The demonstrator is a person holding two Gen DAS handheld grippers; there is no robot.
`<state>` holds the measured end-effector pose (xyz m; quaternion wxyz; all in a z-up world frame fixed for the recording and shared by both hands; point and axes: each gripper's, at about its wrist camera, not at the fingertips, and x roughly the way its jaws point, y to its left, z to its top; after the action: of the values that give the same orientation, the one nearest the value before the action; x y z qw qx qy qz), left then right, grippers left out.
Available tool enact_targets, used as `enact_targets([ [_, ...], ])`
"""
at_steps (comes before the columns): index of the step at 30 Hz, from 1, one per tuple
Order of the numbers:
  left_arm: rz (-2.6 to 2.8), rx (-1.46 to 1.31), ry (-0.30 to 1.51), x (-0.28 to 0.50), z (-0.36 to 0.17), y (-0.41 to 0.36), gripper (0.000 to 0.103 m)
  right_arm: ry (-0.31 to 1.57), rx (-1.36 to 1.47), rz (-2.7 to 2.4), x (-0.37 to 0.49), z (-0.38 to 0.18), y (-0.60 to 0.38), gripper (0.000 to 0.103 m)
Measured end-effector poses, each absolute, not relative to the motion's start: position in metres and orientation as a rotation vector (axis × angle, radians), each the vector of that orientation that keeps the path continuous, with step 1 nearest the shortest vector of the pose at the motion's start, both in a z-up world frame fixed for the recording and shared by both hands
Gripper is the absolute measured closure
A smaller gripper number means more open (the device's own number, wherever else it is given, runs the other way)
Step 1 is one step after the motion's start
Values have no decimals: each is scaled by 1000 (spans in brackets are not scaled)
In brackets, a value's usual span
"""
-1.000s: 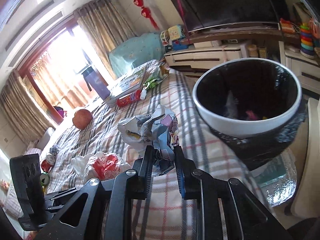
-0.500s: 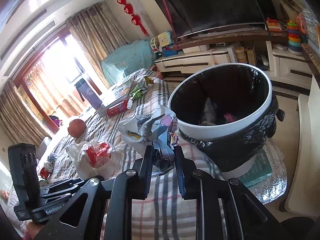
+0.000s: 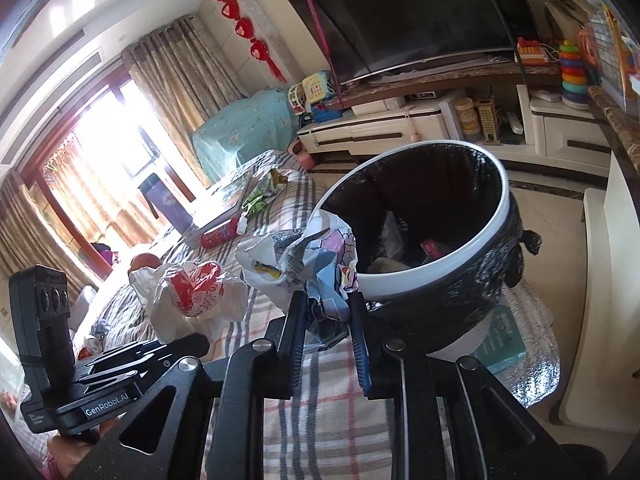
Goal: Collect trash
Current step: 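Carry the white plastic bag and crumpled wrapper in both tools over the bin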
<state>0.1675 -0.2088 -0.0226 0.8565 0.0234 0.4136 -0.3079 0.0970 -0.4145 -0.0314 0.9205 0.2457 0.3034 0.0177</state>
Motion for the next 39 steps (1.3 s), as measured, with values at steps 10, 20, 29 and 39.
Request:
enact_targets([
  [10,-661,79,861,173,-21,-224,80,616,509,16,98,-30,-428,81],
  [20,-666,79,863,182,-19,-233,80,613,503,-5,101,-29,-435,81],
  [29,-669,94,855,196,-14,-248,80,613,488,-20,110,-26,-442,81],
  [39,-681,120,848,205,-9,-266,80,608,473,-41,118,-21,-454,81],
])
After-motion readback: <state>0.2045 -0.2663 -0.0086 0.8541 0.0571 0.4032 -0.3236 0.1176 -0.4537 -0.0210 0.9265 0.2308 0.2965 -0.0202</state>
